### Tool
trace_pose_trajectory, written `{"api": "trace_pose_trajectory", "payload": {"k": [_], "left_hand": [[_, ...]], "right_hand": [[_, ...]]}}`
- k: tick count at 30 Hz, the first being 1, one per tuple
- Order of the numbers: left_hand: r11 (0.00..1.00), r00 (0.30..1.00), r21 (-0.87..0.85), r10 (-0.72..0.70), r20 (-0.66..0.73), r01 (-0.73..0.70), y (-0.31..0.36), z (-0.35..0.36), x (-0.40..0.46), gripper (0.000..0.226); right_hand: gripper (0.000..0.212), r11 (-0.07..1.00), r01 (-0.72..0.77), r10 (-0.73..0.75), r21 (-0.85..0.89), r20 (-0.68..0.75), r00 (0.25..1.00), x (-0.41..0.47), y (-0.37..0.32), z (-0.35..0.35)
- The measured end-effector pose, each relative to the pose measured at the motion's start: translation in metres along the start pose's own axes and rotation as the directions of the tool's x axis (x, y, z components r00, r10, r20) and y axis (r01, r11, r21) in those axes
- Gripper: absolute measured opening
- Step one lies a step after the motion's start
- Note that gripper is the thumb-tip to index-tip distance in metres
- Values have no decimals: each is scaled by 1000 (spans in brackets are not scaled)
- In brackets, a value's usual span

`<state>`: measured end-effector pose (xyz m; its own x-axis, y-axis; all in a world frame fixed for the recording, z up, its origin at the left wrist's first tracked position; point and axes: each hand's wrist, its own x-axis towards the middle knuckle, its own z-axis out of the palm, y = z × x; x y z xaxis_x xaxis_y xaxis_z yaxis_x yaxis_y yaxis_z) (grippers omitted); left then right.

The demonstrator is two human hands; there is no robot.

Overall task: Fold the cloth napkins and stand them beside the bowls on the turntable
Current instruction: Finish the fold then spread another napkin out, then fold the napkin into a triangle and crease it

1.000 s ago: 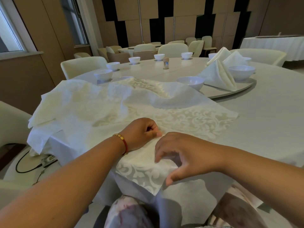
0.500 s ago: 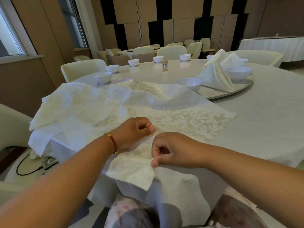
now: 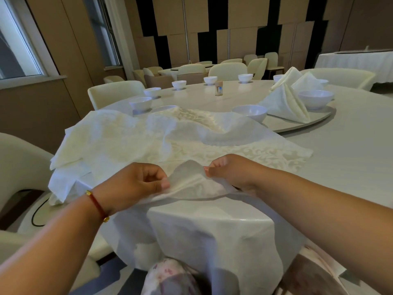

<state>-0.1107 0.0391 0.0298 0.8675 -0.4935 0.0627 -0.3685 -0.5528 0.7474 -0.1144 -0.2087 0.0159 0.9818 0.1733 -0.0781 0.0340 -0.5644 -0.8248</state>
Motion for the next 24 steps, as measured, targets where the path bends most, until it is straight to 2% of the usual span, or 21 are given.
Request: {"api": "trace_pose_trajectory", "payload": {"k": [3,4,5,7,9,11,14,16,18,19,22,24], "left_hand": [[997,992,14,-73,-105,75,1,3,6,28],[996,986,3,-90,-140,91,4,4,9,29],[994,981,-4,-105,-162,106,7,5,11,31],[992,976,-13,-125,-177,125,12,6,16,34],[993,981,-32,-120,-155,116,17,7,18,32],[991,986,-77,-116,-119,107,23,10,19,32],[991,992,-98,-96,-87,87,35,21,18,30],[999,996,-29,-25,-81,22,44,29,15,29],[1000,998,-21,21,-56,-22,51,33,12,27],[999,999,-39,18,-41,-20,54,34,11,28],[997,1000,-77,-24,-8,23,58,32,13,31],[998,999,-35,-48,12,49,52,31,21,34]], "right_hand": [[57,970,-41,24,240,72,997,-5,3,-6],[68,967,-31,4,255,103,995,-10,1,-9],[69,981,9,-31,194,110,993,-15,1,-13],[44,995,96,-93,-22,103,990,-23,2,-21],[36,990,111,-106,-82,61,992,-29,5,-29],[39,994,103,-103,-40,3,995,-36,3,-38],[45,994,107,-107,14,1,994,-52,2,-54],[61,993,116,-115,-20,48,992,-66,3,-63],[78,997,65,-61,-48,81,995,-79,4,-73],[75,998,41,-36,-50,98,995,-86,2,-77],[45,998,15,-10,-68,82,997,-97,-6,-83],[45,986,-7,12,-168,28,1000,-87,-8,-81]]}}
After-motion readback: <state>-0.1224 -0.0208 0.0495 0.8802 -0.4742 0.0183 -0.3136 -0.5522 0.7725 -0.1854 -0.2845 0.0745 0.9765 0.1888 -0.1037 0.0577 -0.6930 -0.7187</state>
